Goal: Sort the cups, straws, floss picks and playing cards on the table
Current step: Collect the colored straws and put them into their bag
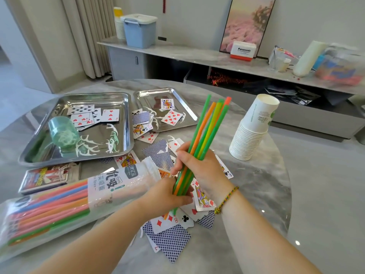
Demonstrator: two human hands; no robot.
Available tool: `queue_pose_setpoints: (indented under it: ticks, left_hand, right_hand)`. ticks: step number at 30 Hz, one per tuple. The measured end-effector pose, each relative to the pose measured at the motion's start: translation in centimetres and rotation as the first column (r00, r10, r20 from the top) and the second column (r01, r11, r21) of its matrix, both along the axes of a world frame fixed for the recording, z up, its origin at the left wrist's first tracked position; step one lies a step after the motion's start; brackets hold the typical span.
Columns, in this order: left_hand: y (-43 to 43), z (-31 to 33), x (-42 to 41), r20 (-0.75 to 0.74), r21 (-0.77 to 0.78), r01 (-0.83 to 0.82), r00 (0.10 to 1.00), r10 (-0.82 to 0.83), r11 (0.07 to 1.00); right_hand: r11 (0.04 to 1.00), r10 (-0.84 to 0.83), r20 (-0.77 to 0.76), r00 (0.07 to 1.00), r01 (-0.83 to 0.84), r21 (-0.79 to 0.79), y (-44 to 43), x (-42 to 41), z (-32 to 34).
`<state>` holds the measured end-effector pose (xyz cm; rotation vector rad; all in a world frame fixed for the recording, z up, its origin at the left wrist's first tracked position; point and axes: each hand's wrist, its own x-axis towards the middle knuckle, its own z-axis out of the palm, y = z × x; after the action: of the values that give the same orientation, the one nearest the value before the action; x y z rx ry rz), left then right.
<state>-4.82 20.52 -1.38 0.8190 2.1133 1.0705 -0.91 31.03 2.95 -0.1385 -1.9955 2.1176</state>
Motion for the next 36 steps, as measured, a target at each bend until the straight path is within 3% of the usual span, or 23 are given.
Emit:
queue_pose_setpoints:
  ticks: [4, 8, 10, 13, 16, 20, 23, 25, 27, 32, 36]
  left_hand:
    - [-0.5, -0.2, 0.7, -0.048, -0.026, -0.031, 0.998, 0.030, 0.999]
    - [-0.4, -0.4, 1.2, 0.068, 0.019, -0.029, 0.997, 0.028, 0.999]
    - [-0.4, -0.2, 1.3, 0.069, -0.004, -0.053, 0.996, 0.053, 0.999]
    - [-1.3, 0.6, 1.6, -0.026, -0.078, -0.090, 0.996, 0.088, 0.993]
    - [-2.9, 1.5, 1.7, -0.074, -0.045, -0.087, 0.994, 0.084, 0.995]
    - [-4.9, 3.1, 0.8, -0.349, -0.076, -0.168, 0.928, 0.132, 0.983]
    - [-5.6, 2.9, -1.7, -0.589, -0.326, -0.222, 0.808, -0.014, 0.919]
    - [-5.8, 2.5, -3.4, -0.584, -0.560, -0.209, 0.786, -0.203, 0.802]
    - [-5.6, 2.1, -4.7, -0.521, -0.667, -0.178, 0.806, -0.282, 0.724]
    - [-4.9, 1.4, -6.1, -0.431, -0.741, -0.119, 0.839, -0.333, 0.661]
    - [-5.1, 1.1, -6.2, -0.489, -0.689, -0.164, 0.824, -0.285, 0.706]
  right_hand:
    - [0.997, -0.072, -0.066, 0.995, 0.072, -0.011, 0.9, 0.3, 0.4]
    - [0.998, 0.067, 0.055, 0.996, -0.066, -0.014, 0.5, 0.4, -0.6]
    - [0.998, 0.057, 0.084, 0.995, -0.054, -0.042, 0.1, 0.0, -1.0]
    - [0.993, -0.034, 0.047, 0.998, 0.039, -0.115, 0.3, -0.5, -0.6]
    - [0.960, -0.142, 0.020, 0.990, 0.143, -0.242, 1.2, -0.4, 0.0]
    - [0.912, -0.243, 0.037, 0.969, 0.242, -0.331, 1.5, -0.3, 0.2]
    - [0.902, -0.280, 0.045, 0.959, 0.279, -0.329, 1.2, -0.3, 0.0]
    - [0.900, -0.290, 0.040, 0.956, 0.286, -0.328, 1.1, -0.2, -0.1]
    - [0.897, -0.302, 0.040, 0.953, 0.298, -0.327, 1.2, -0.2, -0.1]
    - [0.877, -0.333, 0.034, 0.942, 0.323, -0.356, 1.4, -0.3, -0.1]
    - [0.867, -0.354, 0.026, 0.935, 0.339, -0.365, 1.6, -0.5, 0.0]
